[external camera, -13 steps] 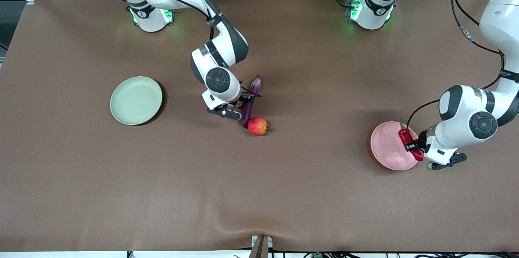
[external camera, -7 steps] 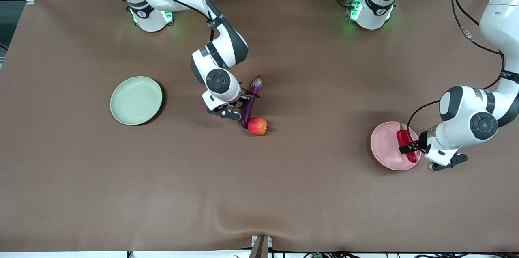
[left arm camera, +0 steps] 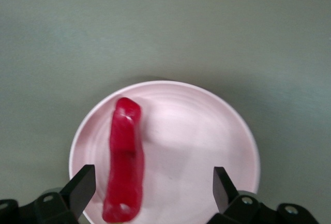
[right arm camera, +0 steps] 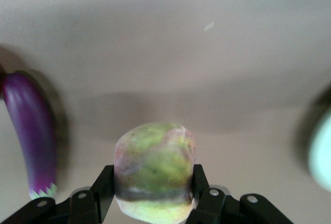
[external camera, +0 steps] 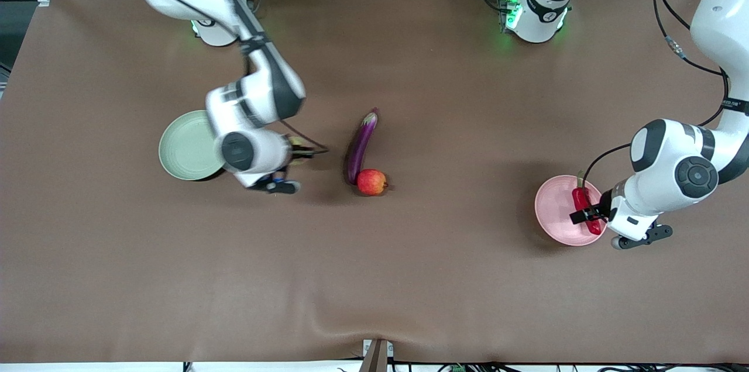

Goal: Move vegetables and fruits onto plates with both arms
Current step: 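Release the chili with the left gripper while the right gripper carries the peach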

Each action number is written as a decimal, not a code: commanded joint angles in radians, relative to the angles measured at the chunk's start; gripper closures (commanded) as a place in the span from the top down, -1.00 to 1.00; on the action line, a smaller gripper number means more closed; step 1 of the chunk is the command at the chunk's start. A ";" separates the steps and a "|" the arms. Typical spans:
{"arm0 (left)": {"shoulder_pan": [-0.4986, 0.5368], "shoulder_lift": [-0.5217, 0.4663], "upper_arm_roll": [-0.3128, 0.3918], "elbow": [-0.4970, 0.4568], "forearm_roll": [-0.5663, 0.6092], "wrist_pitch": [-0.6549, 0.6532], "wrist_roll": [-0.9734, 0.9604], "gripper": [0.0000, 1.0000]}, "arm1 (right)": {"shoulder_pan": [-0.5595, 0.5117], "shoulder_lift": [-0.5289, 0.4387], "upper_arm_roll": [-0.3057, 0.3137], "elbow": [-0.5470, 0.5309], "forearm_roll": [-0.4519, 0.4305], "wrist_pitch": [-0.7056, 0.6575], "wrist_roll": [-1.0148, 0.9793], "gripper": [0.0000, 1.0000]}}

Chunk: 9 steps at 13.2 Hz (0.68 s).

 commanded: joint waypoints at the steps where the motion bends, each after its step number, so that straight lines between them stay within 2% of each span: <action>1: -0.003 -0.039 -0.074 -0.013 0.007 -0.052 -0.037 1.00 | -0.131 -0.018 -0.030 0.012 -0.031 -0.053 -0.280 -1.00; 4: -0.041 -0.037 -0.160 -0.029 0.007 -0.057 -0.082 1.00 | -0.269 -0.016 -0.051 -0.024 -0.075 -0.053 -0.520 -1.00; 7: -0.174 -0.037 -0.172 -0.019 0.022 -0.057 -0.175 1.00 | -0.389 -0.018 -0.053 -0.102 -0.083 -0.053 -0.707 -1.00; 9: -0.294 -0.027 -0.166 0.012 0.025 -0.054 -0.191 1.00 | -0.441 -0.016 -0.051 -0.125 -0.124 -0.044 -0.772 -1.00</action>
